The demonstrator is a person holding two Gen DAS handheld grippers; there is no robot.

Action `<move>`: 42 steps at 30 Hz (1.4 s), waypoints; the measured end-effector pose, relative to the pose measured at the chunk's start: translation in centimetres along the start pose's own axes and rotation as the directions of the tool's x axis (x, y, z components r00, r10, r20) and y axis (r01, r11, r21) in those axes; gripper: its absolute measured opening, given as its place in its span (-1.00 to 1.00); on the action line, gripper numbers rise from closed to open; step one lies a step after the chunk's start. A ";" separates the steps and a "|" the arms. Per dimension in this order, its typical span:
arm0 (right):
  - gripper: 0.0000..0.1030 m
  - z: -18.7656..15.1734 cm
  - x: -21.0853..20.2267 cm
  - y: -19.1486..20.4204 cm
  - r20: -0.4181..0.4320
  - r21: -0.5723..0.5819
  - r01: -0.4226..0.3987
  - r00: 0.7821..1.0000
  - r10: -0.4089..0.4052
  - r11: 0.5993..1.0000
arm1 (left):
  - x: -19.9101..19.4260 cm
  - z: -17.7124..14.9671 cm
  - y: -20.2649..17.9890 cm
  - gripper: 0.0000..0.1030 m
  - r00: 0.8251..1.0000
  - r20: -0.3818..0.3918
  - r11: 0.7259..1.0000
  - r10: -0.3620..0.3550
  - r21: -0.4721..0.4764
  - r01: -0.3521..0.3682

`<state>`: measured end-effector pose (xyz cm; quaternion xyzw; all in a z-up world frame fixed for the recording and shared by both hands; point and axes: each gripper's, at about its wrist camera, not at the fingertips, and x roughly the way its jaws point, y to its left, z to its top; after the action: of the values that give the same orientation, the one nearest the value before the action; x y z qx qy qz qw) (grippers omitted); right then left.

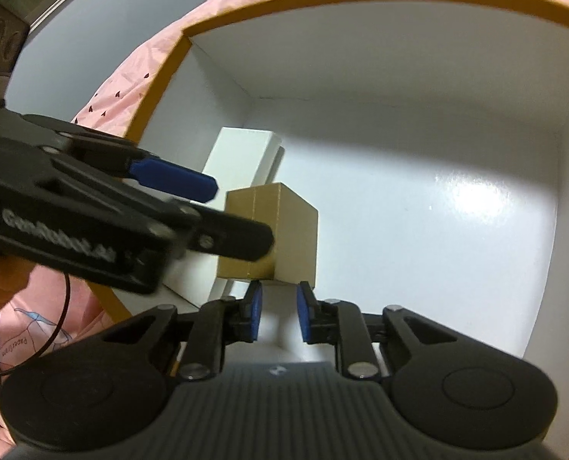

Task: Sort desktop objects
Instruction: 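Lower the gold box into the cardboard box with the left tool and release, then push the gold box into the box corner with the right tool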

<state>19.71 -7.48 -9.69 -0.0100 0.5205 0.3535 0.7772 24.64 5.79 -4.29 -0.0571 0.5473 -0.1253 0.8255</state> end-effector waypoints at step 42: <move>-0.10 5.0 2.3 4.4 0.156 -0.415 0.365 0.931 -0.330 0.834 | -4.0 -6.1 5.8 -0.27 0.987 0.098 0.981 0.124 -0.165 -0.106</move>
<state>21.76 -1.05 -7.76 -0.2644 0.3868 0.3142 0.8257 18.39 12.73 -4.50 -0.0977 0.5124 -0.0301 0.8526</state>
